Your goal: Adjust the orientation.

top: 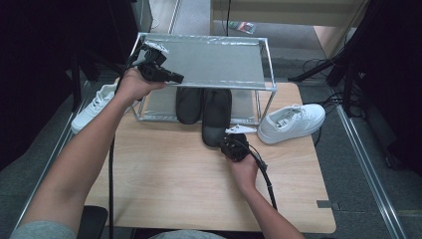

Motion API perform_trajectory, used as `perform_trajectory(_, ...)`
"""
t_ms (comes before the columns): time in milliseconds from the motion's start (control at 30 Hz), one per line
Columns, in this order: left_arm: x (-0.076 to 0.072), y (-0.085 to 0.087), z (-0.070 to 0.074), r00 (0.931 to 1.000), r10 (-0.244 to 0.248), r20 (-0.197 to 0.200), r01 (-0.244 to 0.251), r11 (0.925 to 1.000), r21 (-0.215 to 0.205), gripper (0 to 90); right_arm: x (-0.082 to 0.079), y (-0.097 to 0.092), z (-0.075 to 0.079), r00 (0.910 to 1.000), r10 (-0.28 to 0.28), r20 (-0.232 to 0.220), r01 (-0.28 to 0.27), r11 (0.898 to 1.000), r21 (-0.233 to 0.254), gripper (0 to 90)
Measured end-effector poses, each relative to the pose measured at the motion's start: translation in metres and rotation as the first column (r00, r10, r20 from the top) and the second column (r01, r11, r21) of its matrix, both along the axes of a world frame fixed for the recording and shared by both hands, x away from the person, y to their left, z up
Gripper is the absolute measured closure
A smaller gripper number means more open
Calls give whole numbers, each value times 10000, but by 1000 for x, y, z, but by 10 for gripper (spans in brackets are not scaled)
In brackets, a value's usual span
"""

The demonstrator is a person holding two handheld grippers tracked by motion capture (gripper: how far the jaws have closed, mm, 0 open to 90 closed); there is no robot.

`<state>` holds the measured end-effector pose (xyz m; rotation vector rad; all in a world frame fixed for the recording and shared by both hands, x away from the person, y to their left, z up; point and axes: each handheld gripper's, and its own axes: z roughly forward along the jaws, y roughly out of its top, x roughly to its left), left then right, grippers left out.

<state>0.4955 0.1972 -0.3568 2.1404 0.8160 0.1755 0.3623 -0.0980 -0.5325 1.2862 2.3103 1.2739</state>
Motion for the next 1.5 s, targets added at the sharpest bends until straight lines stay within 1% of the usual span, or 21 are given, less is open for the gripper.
perform_trajectory(100, 0, 0, 0, 10000, -34, -3, 34, 10000, 16, 900, 7, 5, 2, 9999, -25, 137, 28, 9998, -209, 900)
perform_trajectory(200, 0, 1, 0, 10000, -51, -32, 51, 10000, -43, 900, 12, 7, 5, 9998, -70, 208, 74, 9998, -177, 900)
perform_trajectory(267, 1, 1, 0, 10000, -54, -37, 54, 10000, -67, 900, 16, 8, 9, 9994, -130, 329, 133, 9999, -91, 900)
perform_trajectory(300, 1, 1, -1, 10000, -19, -37, 19, 10000, -73, 900, 20, 9, 14, 9989, -177, 443, 178, 9998, -4, 900)
perform_trajectory(333, 1, 1, -1, 10000, -19, -37, 19, 10000, -73, 900, 20, 9, 14, 9989, -177, 443, 178, 9998, -4, 900)
perform_trajectory(367, 0, 1, -1, 10000, -8, -43, 7, 10000, -90, 900, 27, 12, 18, 9986, -185, 489, 193, 9997, -165, 900)
perform_trajectory(433, 0, 1, -1, 9999, 96, -116, -98, 9998, -186, 900, 31, 14, 19, 9989, -193, 438, 202, 9996, -212, 900)
perform_trajectory(567, -1, 0, 0, 10000, 70, -45, -70, 10000, -40, 900, 39, 18, 18, 9989, -212, 411, 219, 9996, -174, 900)
perform_trajectory(633, -1, 0, 0, 10000, 69, -30, -69, 10000, -71, 900, 46, 19, 17, 9986, -368, 372, 375, 9991, -194, 900)
perform_trajectory(833, 0, 2, -2, 10000, 12, -29, -13, 9997, -226, 900, 59, 22, 18, 9982, -580, 165, 582, 9982, -124, 900)
perform_trajectory(867, 0, 3, -3, 10000, 32, -82, -35, 9991, -422, 900, 61, 23, 19, 9978, -651, 125, 653, 9978, -103, 900)
perform_trajectory(967, 0, 5, -5, 10000, 68, -53, -71, 9981, -606, 899, 66, 24, 19, 9980, -623, 102, 624, 9980, -27, 898)
perform_trajectory(1067, -1, 5, -5, 10000, 85, 32, -83, 9983, -570, 893, 69, 22, 18, 9979, -648, -36, 648, 9979, 39, 877)
perform_trajectory(1133, -2, 4, -5, 9999, 114, 111, -108, 9988, -484, 885, 68, 22, 20, 9973, -724, -87, 724, 9974, -43, 880)
perform_trajectory(1167, -2, 4, -5, 9999, 114, 111, -108, 9988, -484, 884, 66, 22, 22, 9979, -644, -98, 644, 9979, -39, 880)
perform_trajectory(1233, -2, 4, -5, 9998, 120, 161, -112, 9988, -481, 882, 62, 21, 24, 9990, -437, -30, 437, 9990, -34, 880)
perform_trajectory(1267, -1, 5, -5, 9999, 133, 87, -128, 9985, -540, 881, 58, 20, 26, 9997, -245, 8, 245, 9997, 32, 878)
perform_trajectory(1367, -1, 5, -4, 9998, 178, 61, -175, 9983, -551, 856, 46, 18, 31, 9998, 115, 176, -117, 9999, 108, 833)
perform_trajectory(1433, -2, 5, -2, 9996, 275, -32, -276, 9984, -490, 802, 39, 15, 34, 9991, 393, 126, -397, 9987, 306, 797)
perform_trajectory(1467, -2, 5, 1, 9992, 378, -121, -382, 9986, -364, 747, 36, 13, 36, 9984, 557, 98, -561, 9977, 393, 781)
perform_trajectory(1500, -2, 5, 1, 9992, 378, -121, -382, 9986, -364, 681, 36, 13, 36, 9984, 557, 98, -561, 9977, 393, 781)
